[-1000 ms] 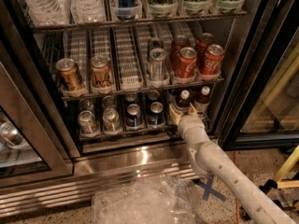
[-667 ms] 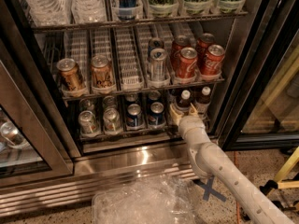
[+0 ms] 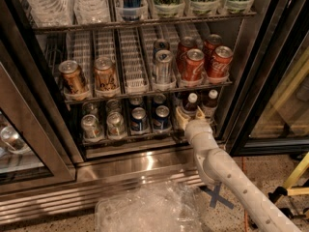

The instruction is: Pick blue plastic bottle from bottom shelf of fridge

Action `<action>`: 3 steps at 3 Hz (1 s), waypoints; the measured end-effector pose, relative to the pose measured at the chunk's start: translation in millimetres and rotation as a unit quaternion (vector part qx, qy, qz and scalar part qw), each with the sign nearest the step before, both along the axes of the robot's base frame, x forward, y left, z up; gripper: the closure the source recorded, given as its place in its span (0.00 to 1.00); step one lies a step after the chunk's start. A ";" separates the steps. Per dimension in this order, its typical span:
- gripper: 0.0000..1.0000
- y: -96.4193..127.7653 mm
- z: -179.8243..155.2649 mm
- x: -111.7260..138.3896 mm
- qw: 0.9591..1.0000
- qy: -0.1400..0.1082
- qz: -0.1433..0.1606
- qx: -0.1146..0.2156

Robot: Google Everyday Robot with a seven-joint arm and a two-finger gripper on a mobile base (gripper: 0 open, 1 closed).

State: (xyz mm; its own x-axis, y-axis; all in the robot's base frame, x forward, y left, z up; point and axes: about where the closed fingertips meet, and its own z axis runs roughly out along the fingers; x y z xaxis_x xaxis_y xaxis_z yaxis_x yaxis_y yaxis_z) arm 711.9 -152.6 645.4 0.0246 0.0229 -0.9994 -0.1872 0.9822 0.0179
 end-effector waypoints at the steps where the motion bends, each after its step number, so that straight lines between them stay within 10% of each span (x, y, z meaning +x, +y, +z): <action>1: 1.00 0.7 5.0 -2.7 1.000 -0.005 0.004 0.001; 3: 1.00 3.2 17.1 -10.2 1.000 -0.014 0.020 -0.003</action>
Offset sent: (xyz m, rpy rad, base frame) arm -0.0780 0.0195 0.1263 -0.0214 -0.1711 0.2535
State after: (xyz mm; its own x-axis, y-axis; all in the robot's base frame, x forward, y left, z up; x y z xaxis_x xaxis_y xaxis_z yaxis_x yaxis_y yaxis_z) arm 701.7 -149.4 662.5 0.0526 0.0185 -0.9984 -0.2262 0.9741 0.0062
